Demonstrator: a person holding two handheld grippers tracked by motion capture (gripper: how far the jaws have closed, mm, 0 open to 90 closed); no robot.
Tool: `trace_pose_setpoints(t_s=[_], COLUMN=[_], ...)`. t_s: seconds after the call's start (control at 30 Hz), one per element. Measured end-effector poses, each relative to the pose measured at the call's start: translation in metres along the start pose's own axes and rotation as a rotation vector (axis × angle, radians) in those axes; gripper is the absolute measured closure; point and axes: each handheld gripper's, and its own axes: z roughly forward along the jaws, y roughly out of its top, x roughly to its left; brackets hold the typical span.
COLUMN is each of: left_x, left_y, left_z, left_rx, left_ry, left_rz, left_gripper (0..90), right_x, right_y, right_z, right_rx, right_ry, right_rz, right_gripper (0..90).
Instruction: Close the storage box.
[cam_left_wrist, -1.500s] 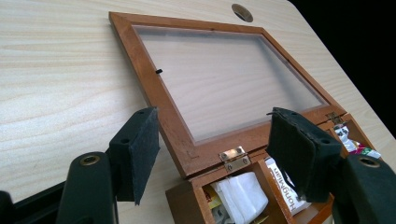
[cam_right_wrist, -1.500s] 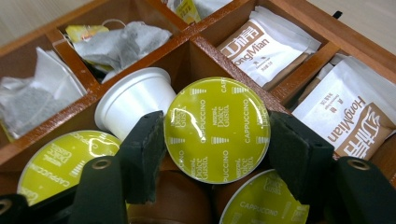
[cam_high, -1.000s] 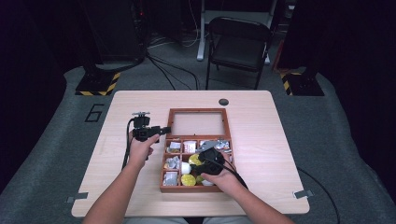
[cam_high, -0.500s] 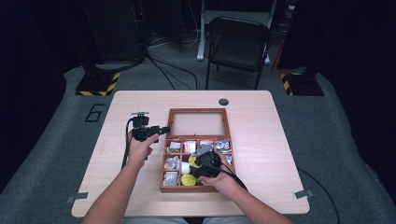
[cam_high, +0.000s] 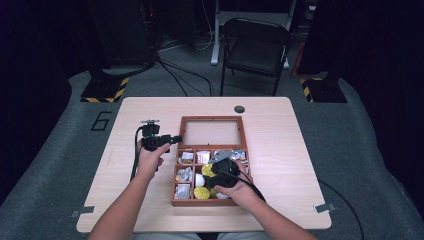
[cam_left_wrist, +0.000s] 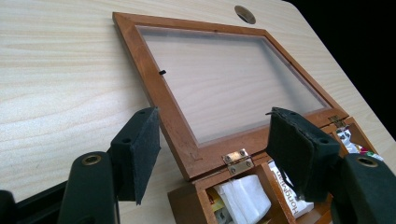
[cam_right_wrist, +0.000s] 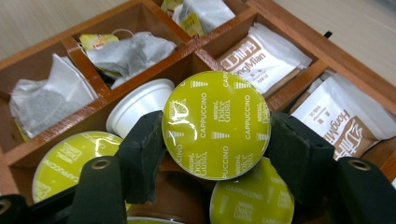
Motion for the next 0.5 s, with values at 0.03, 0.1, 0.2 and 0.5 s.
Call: trace_pose_setpoints(t_s=[0.03, 0.1, 0.2, 0.5], left_x=[0.000, 0.000, 0.000, 0.002], left_y=[0.000, 0.000, 0.000, 0.001], left_z=[0.000, 0.000, -0.001, -0.002], left_rx=[0.000, 0.000, 0.001, 0.001], left_ry=[0.000, -0.001, -0.002, 0.000], left_rz=[0.000, 0.001, 0.003, 0.008], left_gripper=[34.5, 34.5, 34.6, 34.6], right_x=[0.001, 0.000, 0.000, -0.006], right_y=[0.001, 0.004, 0.007, 0.014], right_z=[-0.002, -0.003, -0.006, -0.026], right_rx=[0.004, -0.010, -0.017, -0.053], right_ry=[0.004, 0.010, 0.018, 0.041], right_rz=[0.013, 0.005, 0.006, 0.018], right_gripper=[37.1, 37.1, 37.2, 37.2])
